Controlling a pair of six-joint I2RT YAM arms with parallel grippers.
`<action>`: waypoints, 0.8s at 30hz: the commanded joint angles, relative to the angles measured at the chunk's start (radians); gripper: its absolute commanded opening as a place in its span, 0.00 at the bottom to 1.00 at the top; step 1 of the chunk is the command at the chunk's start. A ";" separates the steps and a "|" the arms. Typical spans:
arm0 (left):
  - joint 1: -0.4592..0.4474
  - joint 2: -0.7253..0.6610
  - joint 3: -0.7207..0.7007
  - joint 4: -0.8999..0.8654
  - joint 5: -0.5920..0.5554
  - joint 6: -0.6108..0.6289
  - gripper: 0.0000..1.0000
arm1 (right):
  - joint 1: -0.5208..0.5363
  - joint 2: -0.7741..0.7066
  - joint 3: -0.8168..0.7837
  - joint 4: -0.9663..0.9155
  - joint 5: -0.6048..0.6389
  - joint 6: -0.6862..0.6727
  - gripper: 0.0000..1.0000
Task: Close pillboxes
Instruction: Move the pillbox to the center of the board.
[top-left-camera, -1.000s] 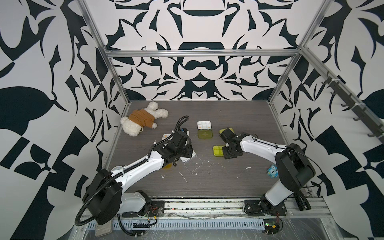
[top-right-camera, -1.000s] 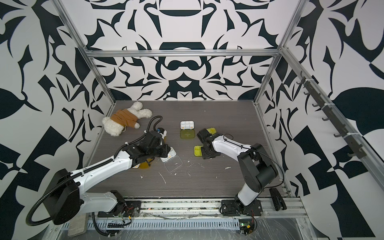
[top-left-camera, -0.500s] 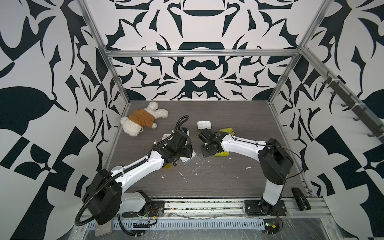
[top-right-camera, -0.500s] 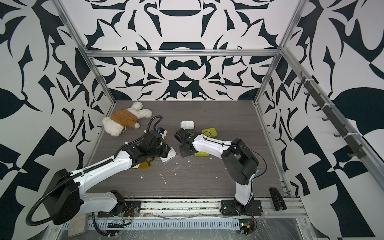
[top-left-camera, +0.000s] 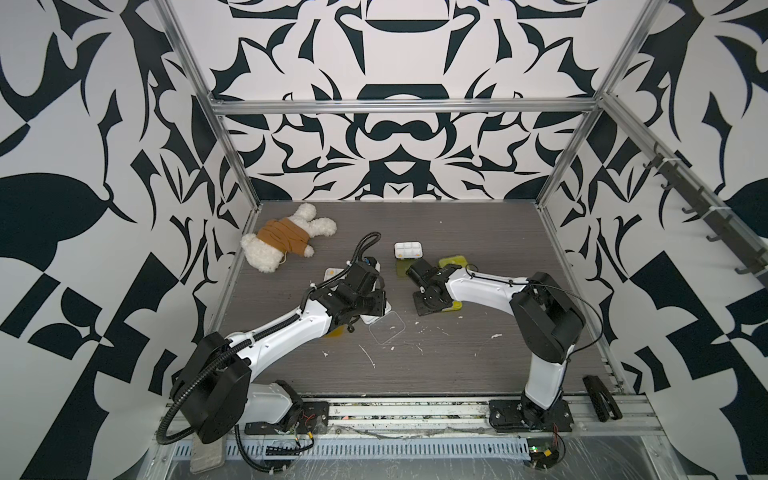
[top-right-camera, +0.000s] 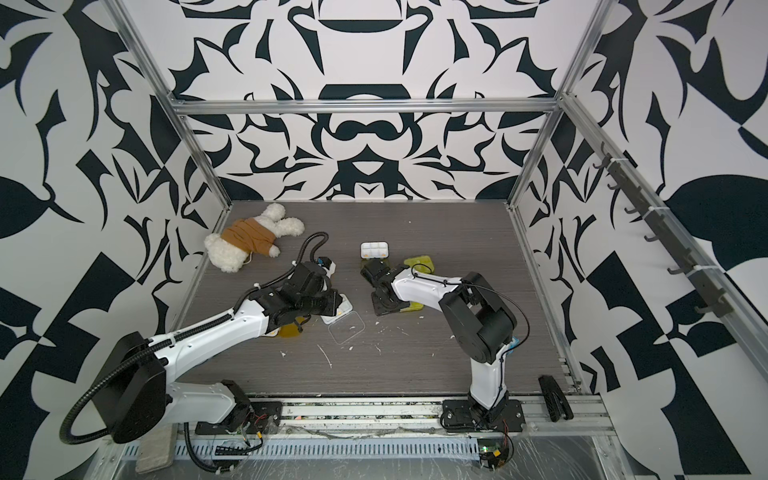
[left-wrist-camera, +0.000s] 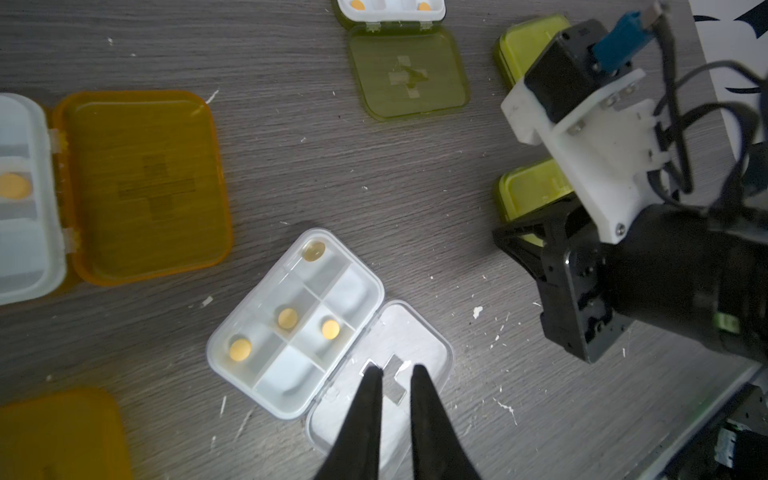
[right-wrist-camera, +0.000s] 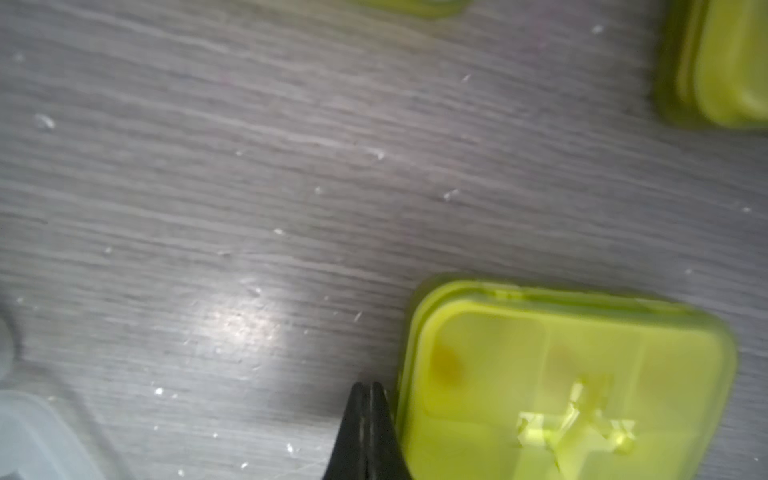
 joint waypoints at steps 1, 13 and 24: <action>0.004 0.003 0.034 0.008 0.011 -0.009 0.18 | -0.031 -0.052 -0.039 -0.003 0.031 -0.013 0.01; 0.002 0.021 0.038 0.021 0.026 -0.018 0.18 | -0.141 -0.072 -0.054 0.018 0.022 -0.050 0.01; 0.003 0.029 0.061 -0.003 0.008 0.006 0.18 | -0.165 -0.117 -0.035 -0.022 0.006 -0.084 0.02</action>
